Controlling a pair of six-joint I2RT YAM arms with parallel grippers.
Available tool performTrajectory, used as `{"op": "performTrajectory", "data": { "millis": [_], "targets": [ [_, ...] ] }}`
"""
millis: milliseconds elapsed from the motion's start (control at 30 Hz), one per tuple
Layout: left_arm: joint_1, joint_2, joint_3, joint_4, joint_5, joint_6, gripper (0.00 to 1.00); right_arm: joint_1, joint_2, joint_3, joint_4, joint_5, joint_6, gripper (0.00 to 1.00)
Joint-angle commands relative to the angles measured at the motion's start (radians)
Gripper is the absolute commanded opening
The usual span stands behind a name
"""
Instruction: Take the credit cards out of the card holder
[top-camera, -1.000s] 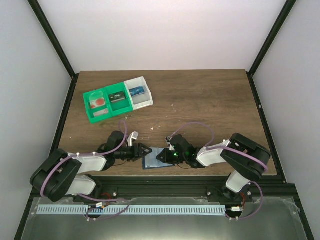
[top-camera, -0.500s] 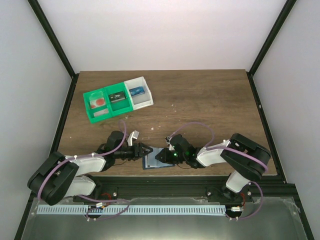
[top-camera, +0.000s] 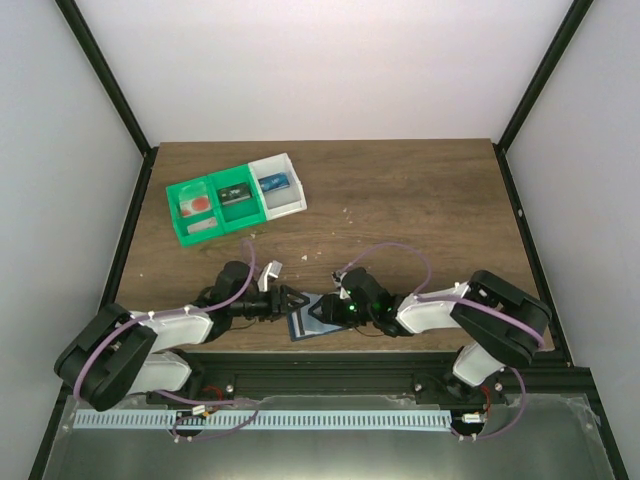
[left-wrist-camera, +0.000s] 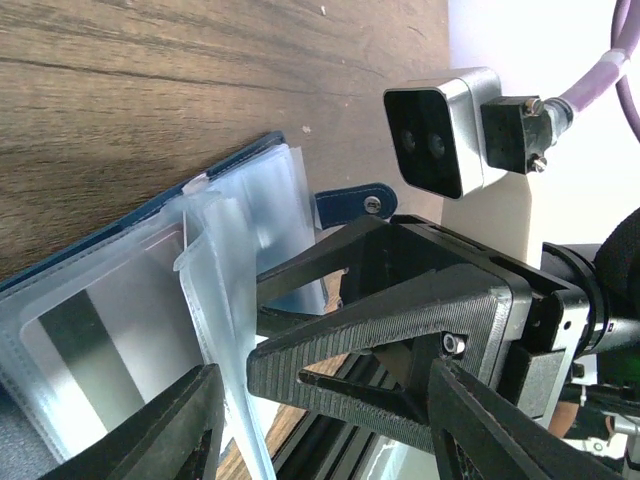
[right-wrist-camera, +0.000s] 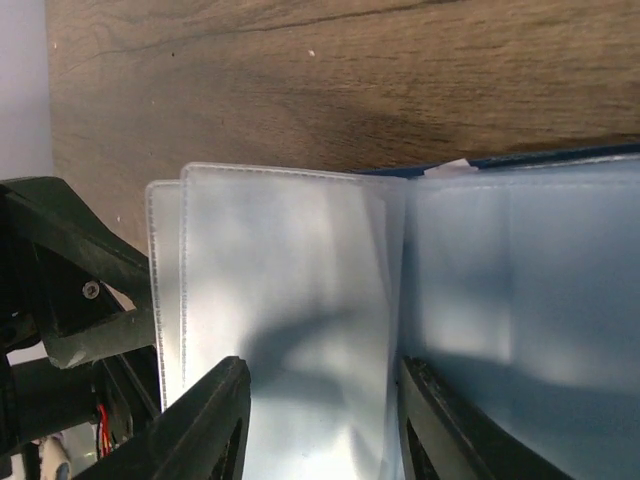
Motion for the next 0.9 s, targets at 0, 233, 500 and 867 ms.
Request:
{"op": "performTrajectory", "data": {
  "millis": [0, 233, 500, 867],
  "targets": [
    [-0.010, 0.006, 0.029, 0.014, 0.011, -0.001, 0.58, -0.005, -0.032, 0.006, -0.042, 0.032, -0.014, 0.44],
    [-0.028, 0.039, 0.046, 0.048, 0.008, -0.013, 0.58, -0.005, -0.066, 0.006, -0.081, 0.058, -0.021, 0.58],
    [-0.046, 0.059, 0.070, 0.060, 0.009, -0.020, 0.58, -0.013, -0.144, 0.000, -0.160, 0.107, -0.036, 0.67],
    [-0.066, 0.108, 0.084, 0.130, 0.012, -0.046, 0.58, -0.016, -0.235, 0.002, -0.277, 0.194, -0.077, 0.67]
  ]
}}
